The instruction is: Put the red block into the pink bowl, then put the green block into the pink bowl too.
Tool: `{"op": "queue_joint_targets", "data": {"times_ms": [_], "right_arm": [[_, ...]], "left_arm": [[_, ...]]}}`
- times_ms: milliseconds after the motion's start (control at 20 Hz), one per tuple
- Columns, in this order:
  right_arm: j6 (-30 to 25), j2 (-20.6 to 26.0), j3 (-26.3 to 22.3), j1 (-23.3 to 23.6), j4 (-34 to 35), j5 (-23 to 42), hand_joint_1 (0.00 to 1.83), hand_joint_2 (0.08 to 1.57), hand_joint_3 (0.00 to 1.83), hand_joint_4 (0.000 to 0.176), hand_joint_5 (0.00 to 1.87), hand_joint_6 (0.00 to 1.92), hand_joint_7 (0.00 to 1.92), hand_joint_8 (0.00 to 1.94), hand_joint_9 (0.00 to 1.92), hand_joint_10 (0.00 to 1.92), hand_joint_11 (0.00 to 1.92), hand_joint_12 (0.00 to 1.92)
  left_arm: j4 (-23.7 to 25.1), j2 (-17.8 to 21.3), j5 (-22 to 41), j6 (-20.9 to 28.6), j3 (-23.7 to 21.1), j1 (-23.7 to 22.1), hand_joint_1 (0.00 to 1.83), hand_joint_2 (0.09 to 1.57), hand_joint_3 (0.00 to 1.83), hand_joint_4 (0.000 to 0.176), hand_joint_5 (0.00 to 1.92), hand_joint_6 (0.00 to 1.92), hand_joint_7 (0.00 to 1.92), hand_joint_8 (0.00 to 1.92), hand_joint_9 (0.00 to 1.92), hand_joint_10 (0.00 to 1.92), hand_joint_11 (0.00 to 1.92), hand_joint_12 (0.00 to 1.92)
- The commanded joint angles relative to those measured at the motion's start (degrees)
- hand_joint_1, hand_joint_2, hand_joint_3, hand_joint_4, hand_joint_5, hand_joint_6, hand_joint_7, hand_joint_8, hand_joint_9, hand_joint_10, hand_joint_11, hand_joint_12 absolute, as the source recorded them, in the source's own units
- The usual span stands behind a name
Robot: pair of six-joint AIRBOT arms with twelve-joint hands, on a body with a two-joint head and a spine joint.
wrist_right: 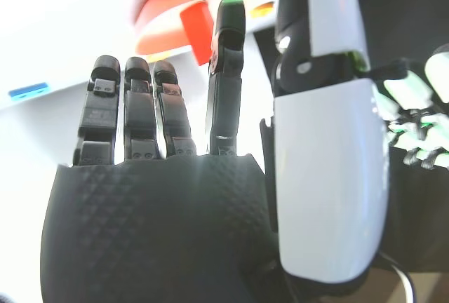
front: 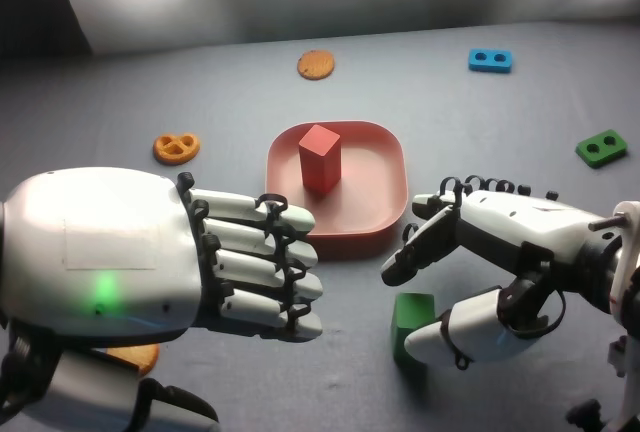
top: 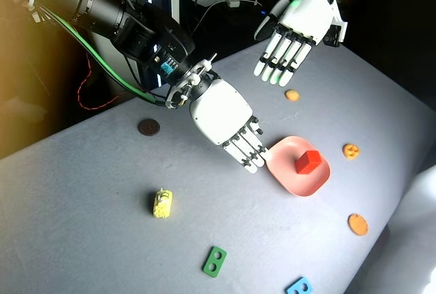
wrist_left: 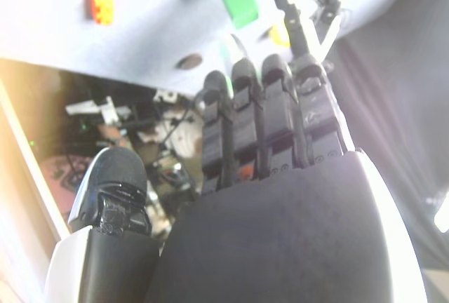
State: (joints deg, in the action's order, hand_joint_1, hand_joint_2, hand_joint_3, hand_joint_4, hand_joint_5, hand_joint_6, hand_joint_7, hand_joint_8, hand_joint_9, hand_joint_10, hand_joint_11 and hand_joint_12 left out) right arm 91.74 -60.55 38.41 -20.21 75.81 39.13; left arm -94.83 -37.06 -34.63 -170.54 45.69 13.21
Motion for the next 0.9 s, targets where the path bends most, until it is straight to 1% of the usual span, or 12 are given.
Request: {"op": "queue_joint_targets", "data": {"times_ms": [0,50,100,150,200,250,400,450,550,600,650,850], "right_arm": [[-0.50,0.08,-0.29,0.33,-2.81,2.38,1.14,0.90,0.00,0.060,0.84,0.02,0.14,0.01,0.00,0.00,0.00,0.00],[-0.52,-0.06,-0.30,0.30,-2.81,2.38,1.13,0.91,0.00,0.098,0.86,0.02,0.25,0.02,0.00,0.00,0.00,0.00],[-0.54,-0.12,-0.29,0.18,-2.81,2.38,1.15,0.92,0.00,0.079,0.88,0.01,0.50,0.04,0.07,0.01,0.00,0.00],[-0.59,-0.14,-0.29,0.08,-2.81,2.38,1.14,0.92,0.00,0.083,0.86,0.01,0.46,0.01,0.07,0.01,0.00,0.00],[-0.65,-0.17,-0.29,0.00,-2.81,2.38,1.11,0.91,0.00,0.096,0.85,0.00,0.12,0.00,0.01,0.00,0.00,0.00],[-0.89,-0.25,-0.28,-0.02,-2.82,2.38,1.11,0.91,0.00,0.063,0.87,0.01,0.02,0.00,0.00,0.00,0.00,0.00],[-1.15,-0.84,-0.19,-0.22,-3.56,2.60,1.11,0.91,0.00,0.056,0.88,0.01,0.00,0.00,0.00,0.00,0.00,0.00],[-1.26,-1.08,-0.14,-0.56,-4.21,2.71,1.07,0.91,0.00,0.095,0.85,0.00,0.03,0.01,0.00,0.00,0.00,0.00],[-1.36,-1.64,0.22,-1.25,-4.86,2.88,1.11,0.90,0.00,0.065,0.83,0.00,0.09,0.00,0.00,0.00,0.00,0.00],[-1.37,-1.78,0.42,-1.36,-4.86,2.95,1.10,0.91,0.01,0.065,0.80,0.00,0.10,0.00,0.00,0.00,0.00,0.00],[-1.37,-1.96,0.73,-1.46,-4.86,3.00,1.10,0.90,0.00,0.081,0.83,0.01,0.09,0.00,0.00,0.00,0.00,0.00],[-1.55,-2.53,1.36,-1.79,-4.89,3.24,1.05,0.92,0.00,0.105,0.80,0.00,0.04,0.01,0.00,0.00,0.00,0.00]], "left_arm": [[-3.07,0.15,-2.56,0.19,0.11,-0.65,0.03,1.38,0.00,0.000,0.29,0.00,0.21,0.00,0.12,0.00,0.01,0.01],[-3.10,0.14,-2.56,0.19,0.13,-0.66,0.03,1.38,0.00,0.000,0.29,0.00,0.22,0.00,0.13,0.00,0.02,0.02],[-3.10,0.13,-2.56,0.19,0.12,-0.66,0.08,1.37,0.00,0.000,0.29,0.00,0.22,0.00,0.12,0.00,0.01,0.01],[-3.10,0.12,-2.62,0.19,0.11,-0.66,0.11,1.36,0.00,0.000,0.31,0.01,0.24,0.01,0.14,0.01,0.02,0.02],[-3.15,0.12,-2.72,0.19,0.12,-0.66,0.11,1.37,0.00,0.000,0.32,0.01,0.25,0.01,0.15,0.01,0.01,0.02],[-3.19,0.12,-2.72,0.20,0.12,-0.66,0.06,1.37,0.00,0.000,0.32,0.01,0.26,0.01,0.15,0.01,0.02,0.03],[-3.43,0.12,-2.71,0.20,0.10,-0.83,0.05,1.38,0.00,0.000,0.32,0.01,0.26,0.01,0.16,0.01,0.02,0.03],[-3.44,0.12,-2.71,0.20,0.08,-0.89,0.01,1.38,0.01,0.000,0.31,0.00,0.24,0.00,0.14,0.00,0.00,0.02],[-3.46,0.12,-2.72,0.20,-0.06,-0.90,0.09,1.37,0.00,0.000,0.31,0.00,0.24,0.00,0.15,0.00,0.00,0.03],[-3.46,0.12,-2.72,0.20,-0.09,-0.89,0.09,1.36,0.00,0.000,0.31,0.00,0.24,0.00,0.15,0.00,0.00,0.03],[-3.46,0.12,-2.72,0.20,-0.13,-0.89,0.06,1.36,0.00,0.000,0.31,0.00,0.24,0.00,0.14,0.00,0.00,0.04],[-3.54,0.12,-2.72,0.20,-0.27,-0.91,0.11,1.34,0.00,0.000,0.34,0.01,0.26,0.01,0.17,0.01,0.03,0.02]]}}
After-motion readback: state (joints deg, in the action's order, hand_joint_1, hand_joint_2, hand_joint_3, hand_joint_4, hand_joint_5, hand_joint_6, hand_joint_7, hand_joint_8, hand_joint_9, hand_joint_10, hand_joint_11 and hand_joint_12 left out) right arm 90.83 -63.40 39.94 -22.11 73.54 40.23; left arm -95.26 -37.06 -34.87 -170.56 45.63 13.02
